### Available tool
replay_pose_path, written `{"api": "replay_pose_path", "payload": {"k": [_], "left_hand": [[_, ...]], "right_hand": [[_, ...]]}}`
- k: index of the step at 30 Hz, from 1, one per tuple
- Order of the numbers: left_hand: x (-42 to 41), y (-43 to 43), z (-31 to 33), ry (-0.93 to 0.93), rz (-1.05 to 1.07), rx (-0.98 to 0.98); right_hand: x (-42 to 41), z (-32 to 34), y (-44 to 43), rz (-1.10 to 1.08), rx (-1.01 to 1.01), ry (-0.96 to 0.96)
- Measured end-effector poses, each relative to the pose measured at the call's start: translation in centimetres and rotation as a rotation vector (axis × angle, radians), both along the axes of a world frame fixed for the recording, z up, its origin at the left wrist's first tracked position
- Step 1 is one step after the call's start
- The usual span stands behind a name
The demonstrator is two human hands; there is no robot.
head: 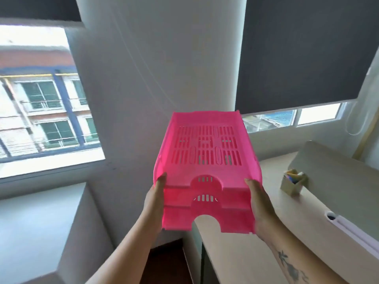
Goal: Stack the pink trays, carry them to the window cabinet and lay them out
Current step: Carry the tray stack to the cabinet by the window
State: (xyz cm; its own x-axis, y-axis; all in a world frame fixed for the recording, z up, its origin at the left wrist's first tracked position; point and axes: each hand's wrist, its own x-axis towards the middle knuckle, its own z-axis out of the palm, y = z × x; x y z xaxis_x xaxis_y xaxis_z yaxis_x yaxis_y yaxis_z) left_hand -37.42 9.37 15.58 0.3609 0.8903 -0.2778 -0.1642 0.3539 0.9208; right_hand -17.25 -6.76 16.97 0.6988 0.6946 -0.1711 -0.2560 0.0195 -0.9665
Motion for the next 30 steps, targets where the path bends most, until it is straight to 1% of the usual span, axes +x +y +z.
{"api": "replay_pose_path", "payload": {"k": [8, 15, 18, 20, 23, 26, 30], "left_hand": [[-17.9, 2.3, 2.8, -0.095, 0.381, 0.089], [-30.6, 0.5, 4.7, -0.08, 0.626, 0.123], [-34.5, -0.9, 4.3, -0.066, 0.719, 0.127], [-37.0, -1.8, 3.9, -0.05, 0.784, 0.117], [-40.3, -2.5, 3.3, -0.014, 0.864, 0.059], [-43.4, -2.0, 2.2, 0.003, 0.93, -0.011], [-47.9, 1.0, 0.2, 0.045, 0.937, -0.085]], "right_hand": [[-13.3, 2.3, 12.0, 0.442, 0.119, 0.006], [-25.4, 3.7, 17.4, 0.759, 0.208, 0.047], [-29.5, 3.3, 19.1, 0.888, 0.186, 0.08], [-32.5, 3.0, 20.4, 0.951, 0.19, 0.104], [-36.7, 2.4, 21.6, 1.018, 0.163, 0.083], [-40.3, 1.0, 23.1, 1.024, 0.126, 0.078], [-45.2, -1.3, 25.9, 1.017, 0.083, 0.057]]}}
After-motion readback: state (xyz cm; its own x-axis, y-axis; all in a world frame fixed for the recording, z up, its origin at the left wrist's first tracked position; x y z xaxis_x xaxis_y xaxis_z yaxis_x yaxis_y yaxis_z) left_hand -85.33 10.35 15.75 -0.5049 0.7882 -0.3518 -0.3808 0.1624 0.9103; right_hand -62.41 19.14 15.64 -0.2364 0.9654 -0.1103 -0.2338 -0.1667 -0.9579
